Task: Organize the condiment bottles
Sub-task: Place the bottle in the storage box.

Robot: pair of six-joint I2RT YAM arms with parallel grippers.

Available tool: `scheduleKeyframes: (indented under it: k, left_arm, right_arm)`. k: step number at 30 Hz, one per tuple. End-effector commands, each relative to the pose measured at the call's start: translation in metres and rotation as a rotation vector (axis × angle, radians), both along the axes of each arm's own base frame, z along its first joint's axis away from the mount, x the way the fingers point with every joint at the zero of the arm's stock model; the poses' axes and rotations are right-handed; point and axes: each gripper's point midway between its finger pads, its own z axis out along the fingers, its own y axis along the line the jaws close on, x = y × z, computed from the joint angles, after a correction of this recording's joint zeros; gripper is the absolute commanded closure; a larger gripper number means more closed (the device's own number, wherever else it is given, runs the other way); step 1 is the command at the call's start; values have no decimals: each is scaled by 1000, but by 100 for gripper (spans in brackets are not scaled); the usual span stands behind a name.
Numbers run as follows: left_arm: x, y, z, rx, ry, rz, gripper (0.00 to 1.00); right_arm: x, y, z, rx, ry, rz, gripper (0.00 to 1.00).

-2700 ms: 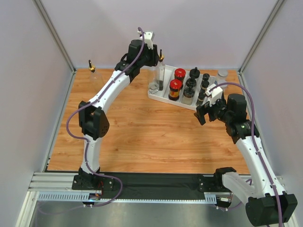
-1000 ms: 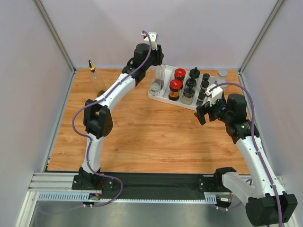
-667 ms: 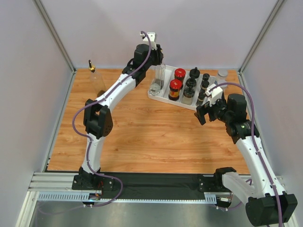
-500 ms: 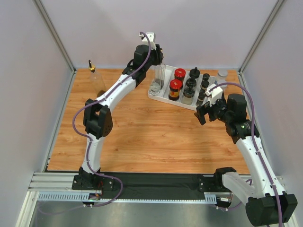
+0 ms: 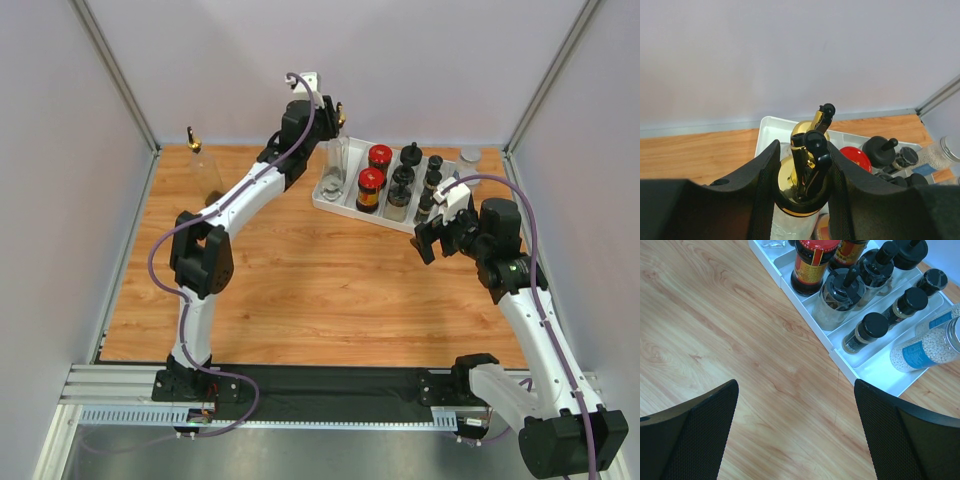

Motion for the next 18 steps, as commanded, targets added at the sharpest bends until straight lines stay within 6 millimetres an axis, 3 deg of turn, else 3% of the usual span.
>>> scheduleKeyframes:
  k: [1,15,18]
  left_arm:
    - [-19,3,81,-158,-146,24,100]
    - [-26,4,60,-133,-115,53,100]
    - [-27,2,54,-123,-103,44,92]
  right_arm:
    - [4,-4,7,-18,-44,-8,0]
    - [3,-4,8,-18,-51,-9,0]
    - [3,-4,8,-18,-49,-9,0]
